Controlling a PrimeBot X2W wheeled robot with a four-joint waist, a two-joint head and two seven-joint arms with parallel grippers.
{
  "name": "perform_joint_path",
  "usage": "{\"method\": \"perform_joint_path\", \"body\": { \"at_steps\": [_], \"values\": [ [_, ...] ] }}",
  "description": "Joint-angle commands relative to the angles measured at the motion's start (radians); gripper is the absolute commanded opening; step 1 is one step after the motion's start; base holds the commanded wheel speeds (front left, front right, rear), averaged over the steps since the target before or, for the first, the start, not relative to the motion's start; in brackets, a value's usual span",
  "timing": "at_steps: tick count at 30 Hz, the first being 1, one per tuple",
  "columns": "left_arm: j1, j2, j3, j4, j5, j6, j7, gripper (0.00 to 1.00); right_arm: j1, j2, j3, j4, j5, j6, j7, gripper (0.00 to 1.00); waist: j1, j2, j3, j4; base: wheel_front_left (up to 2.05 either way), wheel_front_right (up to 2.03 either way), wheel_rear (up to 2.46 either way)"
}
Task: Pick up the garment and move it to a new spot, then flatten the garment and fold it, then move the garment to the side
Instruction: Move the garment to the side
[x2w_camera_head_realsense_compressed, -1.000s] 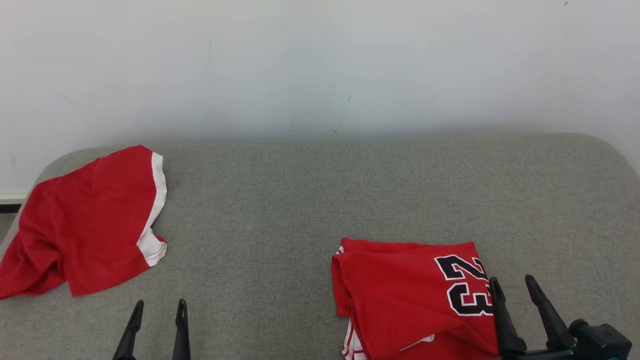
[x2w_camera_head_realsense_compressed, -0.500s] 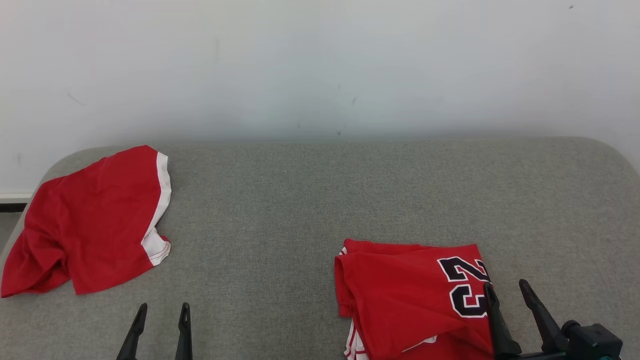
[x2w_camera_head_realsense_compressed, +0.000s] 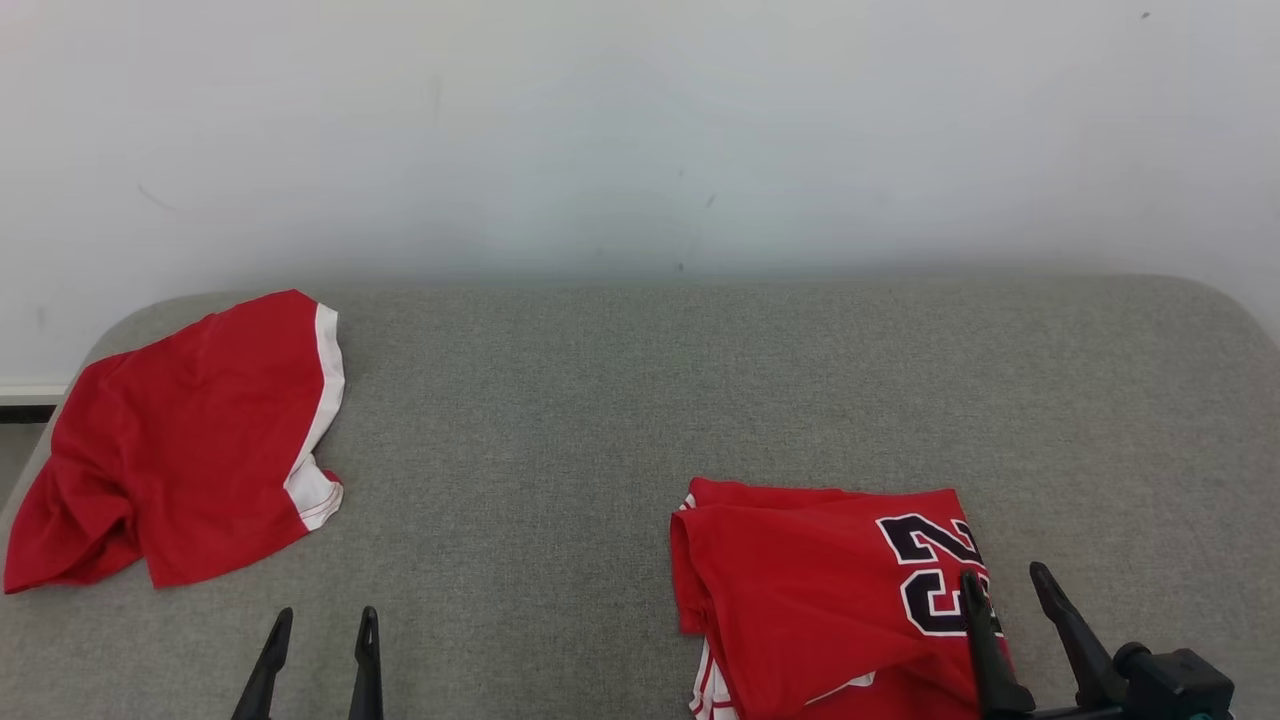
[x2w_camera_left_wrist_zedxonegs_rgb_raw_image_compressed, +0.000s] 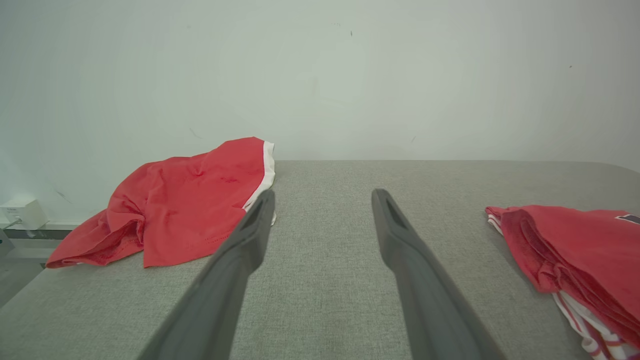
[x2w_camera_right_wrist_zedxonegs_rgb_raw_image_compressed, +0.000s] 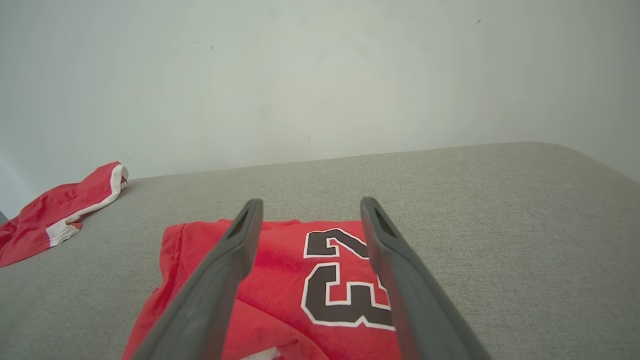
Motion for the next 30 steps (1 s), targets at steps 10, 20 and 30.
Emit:
{"method": "perform_joint_path", "body": {
  "at_steps": [10, 20, 30],
  "values": [
    [0.002, -0.002, 0.004, 0.008, 0.009, -0.001, -0.003, 1.0, -0.065, -0.049, 0.033, 0.047, 0.026, -0.003, 0.001, 1.0, 0.0, -0.0001, 0.01, -0.002, 0.0, 0.0, 0.0],
    [-0.016, -0.006, -0.006, 0.014, 0.017, 0.0, -0.003, 1.0, -0.211, -0.113, 0.067, 0.236, 0.054, -0.003, 0.049, 1.0, 0.0, -0.0001, 0.034, 0.01, 0.0, 0.0, 0.0],
    [-0.044, -0.012, -0.024, 0.018, 0.017, 0.001, -0.003, 1.0, -0.353, -0.145, 0.146, 0.505, 0.101, -0.003, 0.07, 1.0, 0.0, -0.0001, 0.096, 0.018, 0.0, 0.0, 0.0]
  ]
}}
